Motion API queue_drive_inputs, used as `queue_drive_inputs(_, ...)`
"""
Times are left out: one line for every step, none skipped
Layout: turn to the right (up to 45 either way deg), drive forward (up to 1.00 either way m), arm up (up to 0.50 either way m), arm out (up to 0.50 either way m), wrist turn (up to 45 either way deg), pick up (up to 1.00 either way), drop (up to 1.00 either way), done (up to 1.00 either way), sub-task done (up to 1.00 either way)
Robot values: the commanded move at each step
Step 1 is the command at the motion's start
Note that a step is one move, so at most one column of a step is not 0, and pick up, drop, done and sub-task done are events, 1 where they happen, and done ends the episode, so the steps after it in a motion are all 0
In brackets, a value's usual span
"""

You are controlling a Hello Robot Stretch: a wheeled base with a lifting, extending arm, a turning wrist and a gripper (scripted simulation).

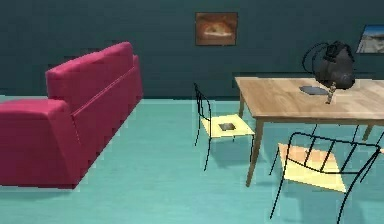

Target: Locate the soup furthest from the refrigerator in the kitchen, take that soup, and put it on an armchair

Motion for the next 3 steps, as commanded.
queue_drive_inputs(45.0,0.00,0.00,0.00,0.0,0.00,0.00,0.00,0.00)
queue_drive_inputs(33.0,0.00,0.00,0.00,0.0,0.00,0.00,0.00,0.00)
queue_drive_inputs(0.0,1.00,0.00,0.00,0.0,0.00,0.00,0.00,0.00)
